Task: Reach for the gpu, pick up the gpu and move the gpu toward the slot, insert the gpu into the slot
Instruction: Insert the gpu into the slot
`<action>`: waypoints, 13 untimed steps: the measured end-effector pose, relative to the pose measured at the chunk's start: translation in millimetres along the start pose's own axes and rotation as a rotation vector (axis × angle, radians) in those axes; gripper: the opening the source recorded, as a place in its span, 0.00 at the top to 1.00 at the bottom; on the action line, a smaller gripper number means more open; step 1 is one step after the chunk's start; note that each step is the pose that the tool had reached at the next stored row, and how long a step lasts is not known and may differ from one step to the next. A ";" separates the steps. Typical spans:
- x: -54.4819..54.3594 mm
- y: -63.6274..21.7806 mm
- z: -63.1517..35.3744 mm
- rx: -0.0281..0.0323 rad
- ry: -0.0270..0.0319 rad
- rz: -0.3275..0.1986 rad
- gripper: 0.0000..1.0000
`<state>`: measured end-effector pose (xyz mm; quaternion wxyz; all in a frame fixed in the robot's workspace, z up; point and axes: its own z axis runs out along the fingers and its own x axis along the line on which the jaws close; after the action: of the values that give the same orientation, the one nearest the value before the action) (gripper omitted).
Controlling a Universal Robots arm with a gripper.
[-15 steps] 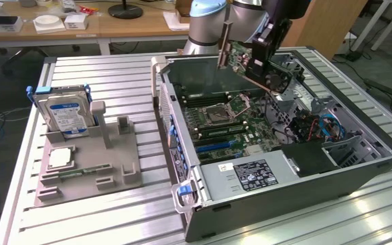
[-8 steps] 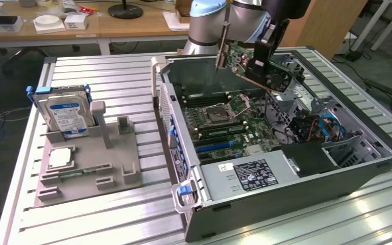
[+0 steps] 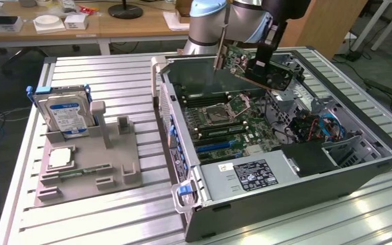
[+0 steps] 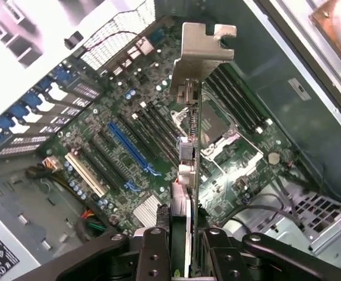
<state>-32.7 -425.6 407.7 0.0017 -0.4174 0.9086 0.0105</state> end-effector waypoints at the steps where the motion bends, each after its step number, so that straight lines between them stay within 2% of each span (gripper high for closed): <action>1: 0.0 0.0 0.1 -0.0002 0.0003 -0.015 0.73; 13: 0.0 0.0 0.8 -0.0028 0.0041 -0.232 0.73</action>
<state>-32.7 -425.6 406.9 0.0005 -0.5199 0.8542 0.0106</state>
